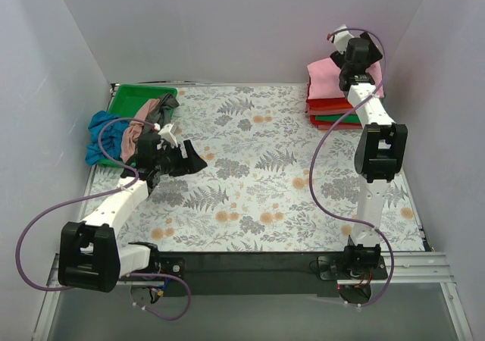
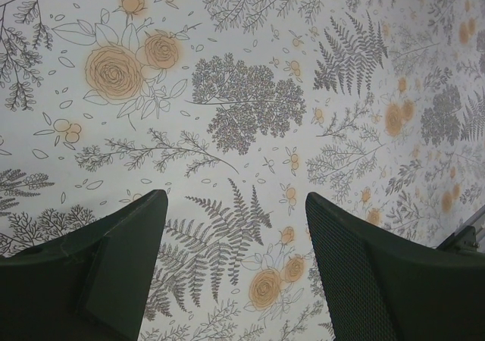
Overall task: Fold and stack the t-shirts
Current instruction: Neatly place the folded tshirt to the corner, then reset both grippers
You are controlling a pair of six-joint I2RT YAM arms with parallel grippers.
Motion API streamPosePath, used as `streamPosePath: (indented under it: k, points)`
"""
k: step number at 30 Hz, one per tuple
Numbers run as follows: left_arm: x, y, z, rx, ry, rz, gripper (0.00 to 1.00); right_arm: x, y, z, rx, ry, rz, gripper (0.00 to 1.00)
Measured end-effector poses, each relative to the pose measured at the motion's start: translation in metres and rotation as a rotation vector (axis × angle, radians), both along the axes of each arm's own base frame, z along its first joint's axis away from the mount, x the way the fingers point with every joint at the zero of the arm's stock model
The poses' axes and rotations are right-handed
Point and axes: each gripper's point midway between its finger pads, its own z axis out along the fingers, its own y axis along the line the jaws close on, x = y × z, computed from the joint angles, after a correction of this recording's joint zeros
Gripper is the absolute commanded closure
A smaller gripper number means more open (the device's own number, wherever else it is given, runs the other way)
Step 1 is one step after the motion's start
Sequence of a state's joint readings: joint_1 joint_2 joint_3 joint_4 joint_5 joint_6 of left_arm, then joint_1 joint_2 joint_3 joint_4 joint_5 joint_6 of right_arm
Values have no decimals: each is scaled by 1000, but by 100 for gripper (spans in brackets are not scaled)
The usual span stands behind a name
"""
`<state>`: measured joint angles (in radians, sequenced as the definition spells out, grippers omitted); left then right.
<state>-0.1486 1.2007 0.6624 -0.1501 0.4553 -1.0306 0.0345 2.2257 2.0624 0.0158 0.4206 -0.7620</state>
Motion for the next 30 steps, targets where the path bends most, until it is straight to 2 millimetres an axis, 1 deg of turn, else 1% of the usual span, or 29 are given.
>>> streamPosePath:
  k: [2, 4, 7, 9, 10, 11, 12, 13, 14, 15, 16, 17, 18, 19, 20, 21, 22, 23, 24, 25, 27, 30]
  points:
    - [0, 1, -2, 4, 5, 2, 27, 0, -9, -7, -48, -10, -41, 4]
    - [1, 1, -2, 8, 4, 5, 27, -2, -13, -15, -68, -3, -61, 4]
    - [2, 4, -1, 20, -7, 19, 27, -2, -9, -13, -59, -10, -54, 4]
    - [2, 6, 3, 28, -23, 30, 27, -6, -3, -5, -36, -9, -27, 4]
    - [3, 8, 8, 32, -40, 39, 26, -10, 6, 2, -6, -1, 9, 3]
    - [3, 9, 15, 33, -58, 45, 26, -17, 14, 12, 24, 6, 53, 2]
    - [3, 10, 24, 32, -81, 52, 22, -25, 25, 22, 59, 16, 101, 2]
    - [4, 11, 35, 27, -111, 57, 20, -37, 41, 34, 98, 35, 181, 2]
    - [5, 11, 49, 17, -144, 63, 18, -52, 58, 49, 137, 49, 275, 2]
    - [5, 10, 64, 3, -178, 68, 15, -71, 76, 62, 173, 68, 375, 2]
    - [5, 10, 80, -11, -212, 74, 7, -96, 96, 76, 216, 88, 483, 2]
    - [4, 10, 96, -26, -246, 78, 5, -123, 114, 90, 260, 100, 582, 2]
    - [3, 10, 112, -41, -274, 86, 3, -146, 127, 100, 294, 110, 653, 2]
    - [1, 12, 126, -51, -292, 99, 2, -179, 144, 113, 347, 106, 740, 1]
    - [0, 13, 138, -56, -308, 109, 2, -202, 153, 119, 381, 110, 787, 2]
    - [-2, 16, 151, -57, -326, 127, 2, -228, 161, 120, 420, 118, 826, 1]
    - [-4, 21, 165, -56, -339, 148, 2, -255, 167, 115, 462, 136, 849, 2]
    - [-5, 26, 176, -53, -352, 173, 2, -271, 166, 113, 488, 130, 839, 1]
    - [-6, 30, 187, -48, -368, 194, 2, -291, 161, 101, 527, 138, 802, 2]
    - [-8, 34, 197, -45, -380, 212, 2, -304, 152, 90, 555, 140, 747, 1]
    - [-12, 40, 212, -37, -402, 239, 2, -322, 128, 73, 604, 126, 613, 1]
    - [-20, 46, 227, -24, -421, 258, 2, -341, 80, 54, 669, 55, 345, 2]
